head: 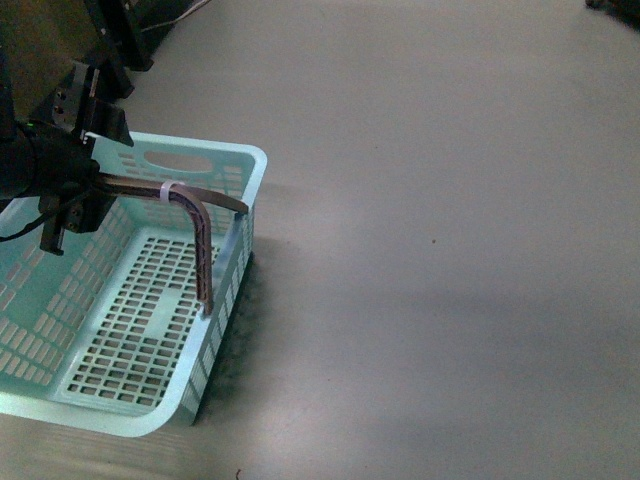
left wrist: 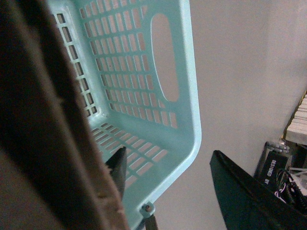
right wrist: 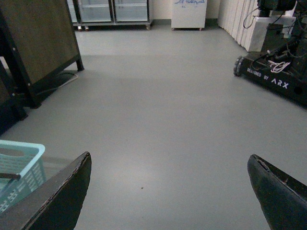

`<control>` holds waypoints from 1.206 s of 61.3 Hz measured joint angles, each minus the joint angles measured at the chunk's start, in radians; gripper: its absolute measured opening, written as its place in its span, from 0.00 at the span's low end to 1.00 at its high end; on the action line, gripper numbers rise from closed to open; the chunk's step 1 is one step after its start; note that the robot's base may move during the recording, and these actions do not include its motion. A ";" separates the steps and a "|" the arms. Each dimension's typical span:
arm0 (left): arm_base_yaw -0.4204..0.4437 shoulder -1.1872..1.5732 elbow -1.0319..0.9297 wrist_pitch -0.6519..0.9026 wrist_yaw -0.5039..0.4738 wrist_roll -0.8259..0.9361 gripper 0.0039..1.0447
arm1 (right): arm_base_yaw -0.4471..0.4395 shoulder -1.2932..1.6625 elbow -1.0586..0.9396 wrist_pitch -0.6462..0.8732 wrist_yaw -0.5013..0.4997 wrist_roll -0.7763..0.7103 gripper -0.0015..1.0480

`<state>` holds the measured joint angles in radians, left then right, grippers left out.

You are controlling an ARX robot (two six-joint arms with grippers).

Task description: Pick mango and avocado into basket

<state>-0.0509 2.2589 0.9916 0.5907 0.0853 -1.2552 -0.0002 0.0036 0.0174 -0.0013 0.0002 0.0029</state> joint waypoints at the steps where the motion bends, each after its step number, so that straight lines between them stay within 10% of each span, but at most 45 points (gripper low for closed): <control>1: -0.001 0.001 0.001 0.000 0.000 0.000 0.50 | 0.000 0.000 0.000 0.000 0.000 0.000 0.92; 10: -0.003 -0.001 -0.003 0.011 0.013 -0.066 0.30 | 0.000 0.000 0.000 0.000 0.000 0.000 0.92; 35: 0.031 -0.411 -0.284 -0.107 0.021 -0.108 0.29 | 0.000 0.000 0.000 0.000 0.000 0.000 0.92; 74: 0.174 -1.399 -0.176 -0.942 0.126 -0.189 0.29 | 0.000 0.000 0.000 0.000 0.000 0.000 0.92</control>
<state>0.1234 0.8597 0.8154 -0.3511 0.2115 -1.4441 -0.0002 0.0036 0.0174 -0.0013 0.0002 0.0029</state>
